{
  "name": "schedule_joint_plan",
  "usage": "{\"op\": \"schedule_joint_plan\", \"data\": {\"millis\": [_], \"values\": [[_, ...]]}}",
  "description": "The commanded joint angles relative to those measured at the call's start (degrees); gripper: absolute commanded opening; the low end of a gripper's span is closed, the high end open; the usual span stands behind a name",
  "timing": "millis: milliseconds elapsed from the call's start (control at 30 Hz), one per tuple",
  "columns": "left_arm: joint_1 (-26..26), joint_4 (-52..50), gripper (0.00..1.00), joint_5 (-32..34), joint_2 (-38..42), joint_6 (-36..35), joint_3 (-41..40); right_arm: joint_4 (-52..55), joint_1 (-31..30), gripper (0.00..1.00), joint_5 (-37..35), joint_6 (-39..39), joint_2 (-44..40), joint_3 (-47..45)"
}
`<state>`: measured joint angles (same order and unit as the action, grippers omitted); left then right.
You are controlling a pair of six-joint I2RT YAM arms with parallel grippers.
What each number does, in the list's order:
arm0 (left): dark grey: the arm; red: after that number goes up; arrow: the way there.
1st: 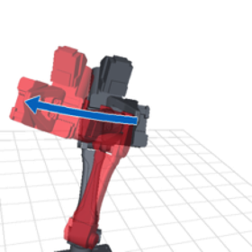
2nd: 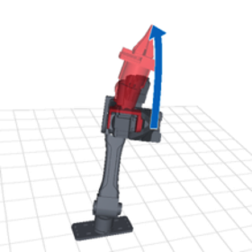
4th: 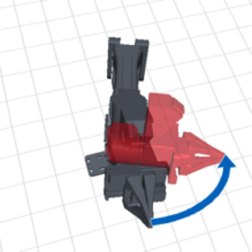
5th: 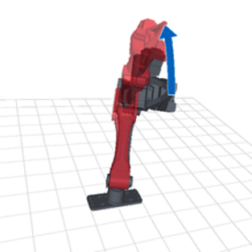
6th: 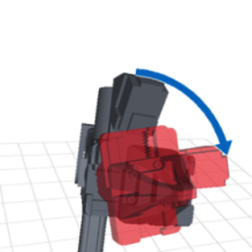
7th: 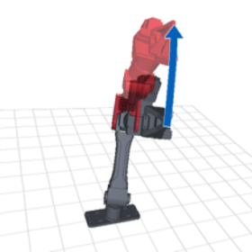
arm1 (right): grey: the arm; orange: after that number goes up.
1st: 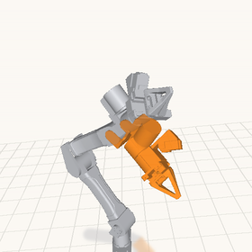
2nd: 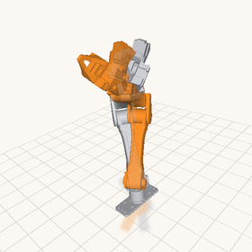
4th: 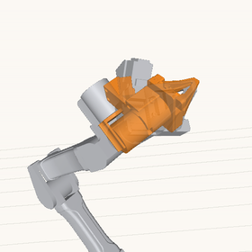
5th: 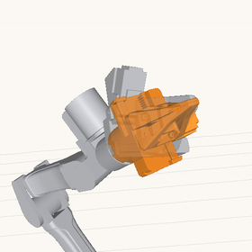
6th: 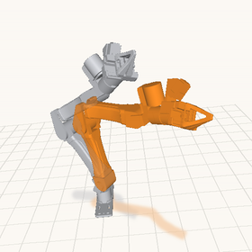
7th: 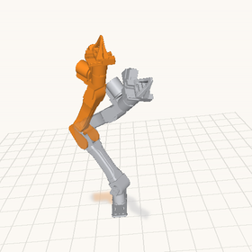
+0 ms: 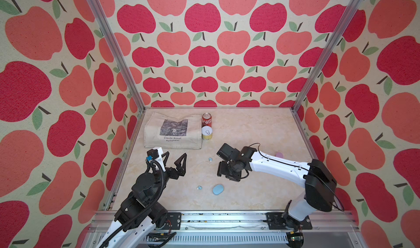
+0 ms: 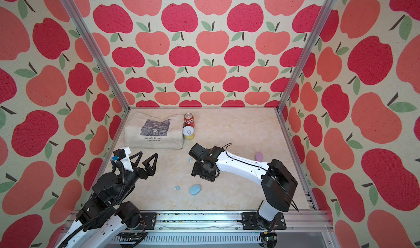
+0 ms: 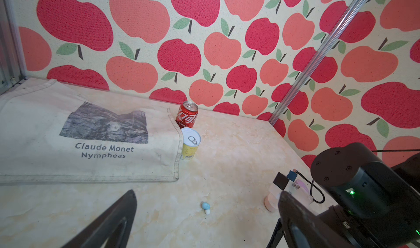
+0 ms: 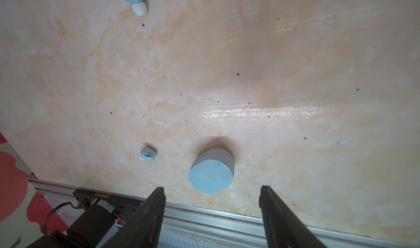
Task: Insert wireless bluetooth earbuds into charging case
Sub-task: Pick up the charging case from the bottom-center of the table.
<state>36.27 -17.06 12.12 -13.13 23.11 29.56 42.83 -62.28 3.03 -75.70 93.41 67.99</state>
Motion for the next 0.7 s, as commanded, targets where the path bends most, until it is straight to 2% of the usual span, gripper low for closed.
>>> {"op": "schedule_joint_plan", "data": {"millis": [0,133,333,400,533,667], "values": [[-0.2,-0.8,0.99,0.5,-0.6,0.6,0.3,-2.2,-3.5,0.7,-2.2,-19.4,2.0,-0.5],[-0.2,-1.5,0.99,-0.2,-1.7,-0.2,1.4,-3.0,-5.9,0.7,-3.0,-25.2,5.0,0.6],[-0.2,-2.9,0.99,-0.1,-2.0,-1.6,3.3,-3.2,-6.3,0.69,-1.2,-29.3,9.3,1.0],[-0.2,-3.5,0.99,0.0,-1.7,-1.9,3.8,-3.8,-8.1,0.68,-0.4,-30.1,10.3,0.7],[-0.2,-4.2,0.99,-0.4,-1.1,-2.1,4.4,-5.3,-8.1,0.6,0.9,-30.4,11.7,0.3],[-0.2,-4.5,0.99,-0.8,-1.0,-2.3,4.8,-6.0,-7.7,0.49,2.1,-30.2,12.2,0.0]]}}
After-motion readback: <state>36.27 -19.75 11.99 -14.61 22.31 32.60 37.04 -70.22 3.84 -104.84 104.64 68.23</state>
